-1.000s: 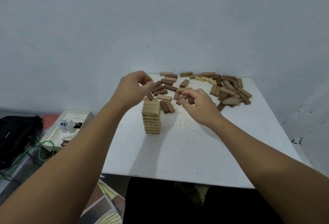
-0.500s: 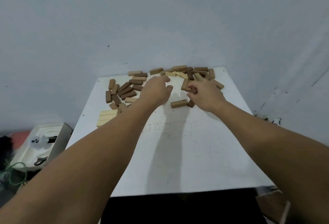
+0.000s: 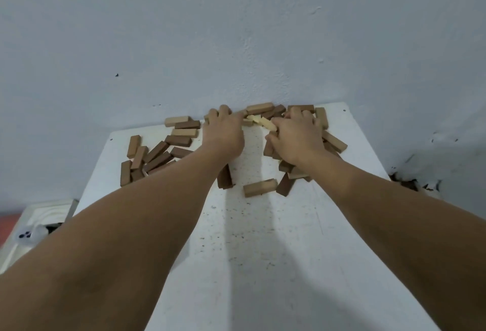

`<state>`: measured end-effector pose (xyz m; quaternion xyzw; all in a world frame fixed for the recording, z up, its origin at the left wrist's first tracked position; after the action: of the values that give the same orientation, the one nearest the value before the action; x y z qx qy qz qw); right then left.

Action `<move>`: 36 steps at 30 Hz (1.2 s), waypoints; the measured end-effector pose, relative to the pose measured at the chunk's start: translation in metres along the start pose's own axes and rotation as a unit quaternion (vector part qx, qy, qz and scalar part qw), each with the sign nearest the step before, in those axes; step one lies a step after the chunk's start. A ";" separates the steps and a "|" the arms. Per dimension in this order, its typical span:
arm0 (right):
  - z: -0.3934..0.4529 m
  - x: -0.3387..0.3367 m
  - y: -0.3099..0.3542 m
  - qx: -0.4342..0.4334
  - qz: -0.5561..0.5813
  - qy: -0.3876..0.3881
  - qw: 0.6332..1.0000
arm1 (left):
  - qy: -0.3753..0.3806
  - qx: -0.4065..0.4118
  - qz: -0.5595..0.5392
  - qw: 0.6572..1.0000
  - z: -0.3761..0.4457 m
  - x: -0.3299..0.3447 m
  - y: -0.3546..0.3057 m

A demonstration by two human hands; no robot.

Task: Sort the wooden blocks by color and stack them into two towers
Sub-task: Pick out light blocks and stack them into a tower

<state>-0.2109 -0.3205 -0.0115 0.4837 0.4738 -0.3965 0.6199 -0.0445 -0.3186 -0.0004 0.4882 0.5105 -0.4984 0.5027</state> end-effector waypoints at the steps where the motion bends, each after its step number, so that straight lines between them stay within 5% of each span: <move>1: 0.004 0.003 0.000 0.005 -0.006 -0.002 1.000 | 0.003 0.007 0.006 1.000 0.005 0.004 0.000; 12: 0.027 0.014 -0.010 0.038 0.054 -0.044 0.997 | -0.040 0.071 -0.114 0.990 0.032 0.020 0.013; 29: 0.031 0.011 -0.004 0.042 0.014 -0.016 0.999 | 0.099 0.122 -0.006 0.987 0.049 0.001 0.012; 36: 0.030 0.008 0.002 0.025 -0.020 -0.015 0.999 | 0.087 0.121 -0.003 0.989 0.045 0.005 0.010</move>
<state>-0.2011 -0.3500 -0.0166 0.4835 0.4637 -0.4277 0.6069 -0.0333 -0.3633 -0.0051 0.5857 0.4899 -0.5130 0.3921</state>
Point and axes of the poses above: each hand's wrist, its own z-axis towards the middle knuckle, its own x-axis out of the palm, y = z × x, the point moved 5 cm from there along z, towards the middle knuckle
